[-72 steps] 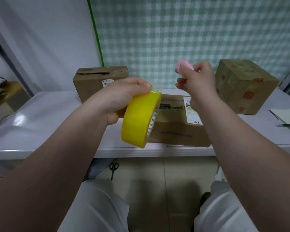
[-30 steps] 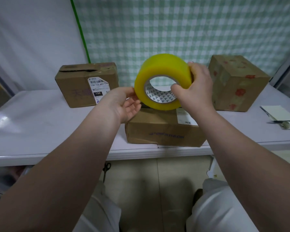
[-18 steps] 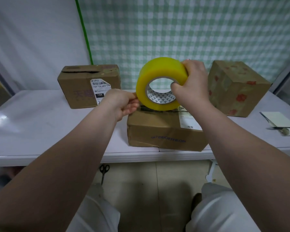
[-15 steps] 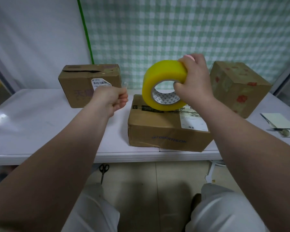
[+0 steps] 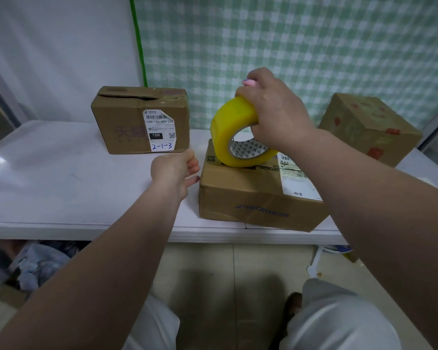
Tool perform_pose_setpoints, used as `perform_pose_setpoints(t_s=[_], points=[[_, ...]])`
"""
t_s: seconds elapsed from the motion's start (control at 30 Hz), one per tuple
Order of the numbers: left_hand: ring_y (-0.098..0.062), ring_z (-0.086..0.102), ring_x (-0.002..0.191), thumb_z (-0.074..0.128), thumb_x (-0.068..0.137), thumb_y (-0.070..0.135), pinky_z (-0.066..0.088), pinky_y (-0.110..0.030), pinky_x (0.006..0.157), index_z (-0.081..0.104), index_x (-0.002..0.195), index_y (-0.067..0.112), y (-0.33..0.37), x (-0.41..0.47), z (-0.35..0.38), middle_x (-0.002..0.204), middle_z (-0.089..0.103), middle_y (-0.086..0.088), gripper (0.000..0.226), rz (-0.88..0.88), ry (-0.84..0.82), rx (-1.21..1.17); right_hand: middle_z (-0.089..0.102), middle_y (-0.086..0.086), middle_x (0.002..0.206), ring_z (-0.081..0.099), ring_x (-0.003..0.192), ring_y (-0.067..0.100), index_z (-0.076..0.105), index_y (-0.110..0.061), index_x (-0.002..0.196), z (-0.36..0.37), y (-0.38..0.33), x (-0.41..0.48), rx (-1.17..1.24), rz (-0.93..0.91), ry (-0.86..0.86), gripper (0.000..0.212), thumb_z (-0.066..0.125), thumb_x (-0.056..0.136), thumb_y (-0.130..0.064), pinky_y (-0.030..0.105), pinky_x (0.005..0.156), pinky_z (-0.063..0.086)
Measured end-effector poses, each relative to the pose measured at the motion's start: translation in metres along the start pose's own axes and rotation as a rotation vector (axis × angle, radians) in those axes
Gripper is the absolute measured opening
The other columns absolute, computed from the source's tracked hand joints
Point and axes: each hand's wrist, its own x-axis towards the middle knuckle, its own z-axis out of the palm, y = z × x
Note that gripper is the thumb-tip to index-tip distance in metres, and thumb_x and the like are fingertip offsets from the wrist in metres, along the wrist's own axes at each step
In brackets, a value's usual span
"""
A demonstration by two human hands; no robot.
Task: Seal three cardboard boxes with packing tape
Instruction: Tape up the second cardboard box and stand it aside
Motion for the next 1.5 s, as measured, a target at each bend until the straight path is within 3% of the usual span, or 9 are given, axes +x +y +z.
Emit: perform_pose_setpoints(t_s=[0.2,0.47,0.67,0.93,1.17,1.27,1.37,1.43,1.5], points=[[-0.01,0.053,0.052,0.058,0.094,0.018,0.054,-0.028,0.06,0.055,0.075,0.014,-0.003,0.008,0.0,0.059,0.052,0.0,0.02,-0.034,0.003,-0.136,0.038,0.006,0.141,0.047,0.115,0.031,0.053,-0.016,0.131,0.005,-0.002,0.011,-0.001,-0.003,0.013,0.051,0.055,0.083,0.0,0.032,0.067,0.034],[-0.012,0.054,0.053,0.052,0.096,0.015,0.057,-0.036,0.068,0.055,0.077,0.013,-0.002,0.016,-0.001,0.061,0.049,-0.001,0.019,-0.05,-0.018,-0.128,0.04,0.005,0.14,0.049,0.117,0.031,0.055,-0.018,0.131,0.011,-0.001,0.02,0.018,0.003,0.018,0.052,0.059,0.081,-0.002,0.031,0.069,0.035],[-0.013,0.056,0.055,0.052,0.096,0.015,0.055,-0.029,0.052,0.053,0.076,0.009,-0.01,0.024,-0.006,0.066,0.05,-0.003,0.021,-0.073,0.029,-0.083,0.038,0.005,0.142,0.049,0.116,0.031,0.053,-0.019,0.133,0.021,-0.005,0.014,0.048,0.048,0.016,0.057,0.061,0.08,-0.001,0.032,0.07,0.036],[-0.009,0.045,0.032,0.053,0.088,0.001,0.048,-0.026,0.053,0.048,0.058,0.006,-0.032,0.034,-0.003,0.056,0.048,-0.007,0.031,-0.053,0.094,0.063,0.04,0.007,0.141,0.049,0.118,0.033,0.057,-0.018,0.13,0.028,-0.009,0.009,0.075,0.055,0.048,0.056,0.061,0.078,0.003,0.031,0.069,0.034],[-0.028,0.045,0.054,0.058,0.08,0.015,0.039,-0.039,0.055,0.035,0.047,0.013,-0.048,0.04,-0.004,0.047,0.034,-0.006,0.04,0.307,0.092,0.551,0.041,0.006,0.14,0.048,0.12,0.031,0.058,-0.021,0.128,0.03,-0.009,0.005,0.097,0.088,0.054,0.059,0.063,0.074,0.002,0.033,0.069,0.037],[-0.032,0.055,0.06,0.056,0.084,0.015,0.054,-0.045,0.065,0.048,0.052,0.009,-0.045,0.046,-0.007,0.052,0.047,-0.012,0.033,0.249,0.013,0.614,0.041,0.006,0.14,0.047,0.122,0.031,0.058,-0.021,0.128,0.03,-0.008,0.003,0.115,0.095,0.057,0.06,0.065,0.072,0.003,0.033,0.07,0.039],[-0.037,0.063,0.083,0.05,0.086,0.013,0.056,-0.046,0.078,0.066,0.08,-0.001,-0.051,0.044,-0.014,0.082,0.064,-0.023,0.022,0.203,-0.073,0.834,0.04,0.006,0.141,0.046,0.124,0.029,0.058,-0.021,0.128,0.029,-0.009,0.003,0.133,0.097,0.062,0.06,0.064,0.073,0.003,0.034,0.072,0.04],[-0.035,0.062,0.086,0.051,0.087,0.017,0.053,-0.04,0.078,0.068,0.082,-0.001,-0.055,0.043,-0.016,0.085,0.067,-0.02,0.025,0.291,-0.01,0.822,0.04,0.006,0.141,0.046,0.124,0.029,0.058,-0.021,0.128,0.029,-0.008,0.002,0.135,0.101,0.061,0.06,0.063,0.073,0.003,0.033,0.072,0.04],[-0.029,0.063,0.083,0.055,0.082,0.024,0.049,-0.043,0.08,0.065,0.072,0.004,-0.048,0.04,-0.012,0.081,0.067,-0.015,0.025,0.328,0.037,0.565,0.04,0.006,0.141,0.046,0.124,0.029,0.058,-0.021,0.128,0.029,-0.009,0.001,0.136,0.105,0.059,0.059,0.063,0.074,0.002,0.034,0.073,0.04]])
